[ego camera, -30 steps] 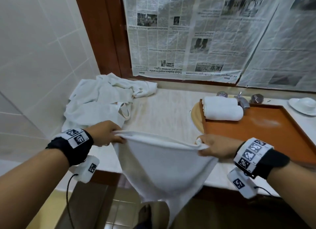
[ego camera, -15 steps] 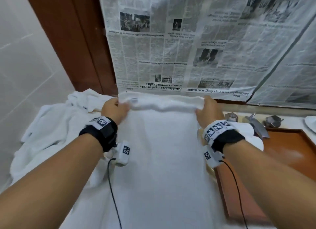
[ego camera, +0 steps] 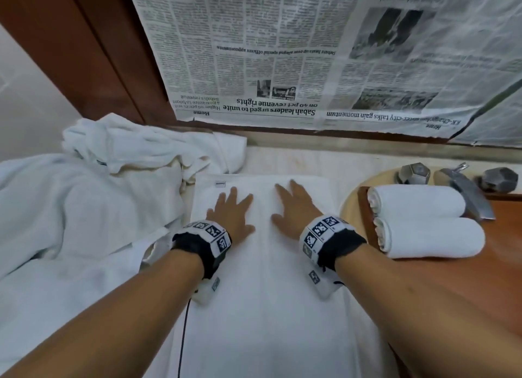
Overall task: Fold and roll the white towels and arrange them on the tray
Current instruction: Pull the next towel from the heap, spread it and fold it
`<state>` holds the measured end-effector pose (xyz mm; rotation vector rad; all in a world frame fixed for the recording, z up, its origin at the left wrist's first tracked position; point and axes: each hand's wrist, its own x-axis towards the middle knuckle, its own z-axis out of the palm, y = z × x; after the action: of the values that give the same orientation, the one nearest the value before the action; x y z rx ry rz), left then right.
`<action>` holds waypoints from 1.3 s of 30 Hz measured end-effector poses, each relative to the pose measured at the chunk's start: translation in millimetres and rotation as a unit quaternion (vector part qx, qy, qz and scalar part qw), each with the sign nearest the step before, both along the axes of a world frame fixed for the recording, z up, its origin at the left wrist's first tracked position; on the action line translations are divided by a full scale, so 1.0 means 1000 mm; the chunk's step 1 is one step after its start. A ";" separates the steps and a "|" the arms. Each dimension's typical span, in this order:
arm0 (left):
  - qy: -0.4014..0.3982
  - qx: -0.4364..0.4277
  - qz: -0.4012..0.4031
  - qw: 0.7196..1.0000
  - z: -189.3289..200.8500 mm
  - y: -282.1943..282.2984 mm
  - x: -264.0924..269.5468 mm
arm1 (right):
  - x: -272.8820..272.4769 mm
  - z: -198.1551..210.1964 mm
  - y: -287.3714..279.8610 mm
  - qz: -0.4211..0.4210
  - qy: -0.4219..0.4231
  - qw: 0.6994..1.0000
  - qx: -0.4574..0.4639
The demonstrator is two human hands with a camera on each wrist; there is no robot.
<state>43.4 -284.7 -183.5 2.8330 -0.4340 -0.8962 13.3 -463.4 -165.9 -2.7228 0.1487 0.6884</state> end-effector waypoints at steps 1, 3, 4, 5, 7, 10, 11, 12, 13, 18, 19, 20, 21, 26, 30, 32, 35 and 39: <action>0.008 0.011 -0.011 1.000 -0.002 0.000 0.005 | 0.006 -0.004 0.002 0.038 0.017 0.999 0.009; 0.018 0.021 -0.030 0.999 -0.006 0.003 0.019 | 0.016 -0.018 -0.004 0.056 0.041 0.997 -0.020; 0.021 0.022 -0.038 0.999 -0.006 0.006 0.027 | 0.021 -0.024 -0.011 0.016 0.039 0.998 -0.044; 0.023 0.021 -0.047 0.998 -0.005 0.009 0.035 | 0.026 -0.026 -0.019 -0.047 0.035 0.996 -0.062; 0.025 0.014 -0.059 0.998 -0.001 0.014 0.049 | 0.037 -0.023 -0.029 -0.144 0.039 0.986 -0.078; 0.014 0.015 -0.069 0.997 -0.004 0.016 0.059 | 0.043 -0.014 -0.010 -0.082 0.003 0.993 -0.089; 0.005 0.016 -0.069 0.997 -0.006 0.017 0.057 | 0.040 -0.014 0.002 -0.020 -0.009 0.997 -0.068; -0.003 0.019 -0.069 0.997 -0.010 0.019 0.054 | 0.033 -0.017 0.012 0.044 -0.002 0.998 -0.044; -0.006 0.021 -0.066 0.998 -0.013 0.022 0.051 | 0.025 -0.024 0.017 0.094 0.015 0.995 -0.027; -0.017 0.051 -0.004 0.999 -0.018 0.043 0.054 | 0.020 -0.032 -0.029 -0.001 0.045 0.996 -0.082; -0.025 0.058 0.012 0.998 -0.018 0.044 0.057 | 0.024 -0.027 -0.037 -0.039 0.058 0.994 -0.088; -0.033 0.068 0.027 0.997 -0.018 0.043 0.059 | 0.027 -0.021 -0.042 -0.067 0.065 0.991 -0.093; -0.045 0.071 0.042 0.996 -0.016 0.037 0.058 | 0.028 -0.014 -0.040 -0.080 0.054 0.990 -0.098; -0.035 -0.001 -0.055 0.998 -0.018 -0.009 0.014 | 0.003 -0.017 0.008 0.057 0.034 0.998 -0.024; -0.149 -0.011 0.030 0.988 -0.040 0.035 0.021 | 0.002 -0.030 -0.015 0.015 0.075 0.993 -0.090; -0.092 0.006 0.109 0.990 -0.034 0.056 0.036 | 0.011 -0.017 -0.030 -0.085 0.087 0.989 -0.083; -0.092 -0.014 0.108 0.990 -0.013 0.039 0.031 | 0.013 0.002 -0.017 -0.091 0.044 0.992 -0.075; -0.005 -0.051 -0.041 0.998 -0.022 0.010 -0.014 | -0.019 -0.012 0.025 0.079 0.072 0.994 -0.011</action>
<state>29.4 -274.8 -205.1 2.7458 -0.5833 -0.8479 -5.8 -438.4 -177.4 -2.7265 -0.0265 0.9320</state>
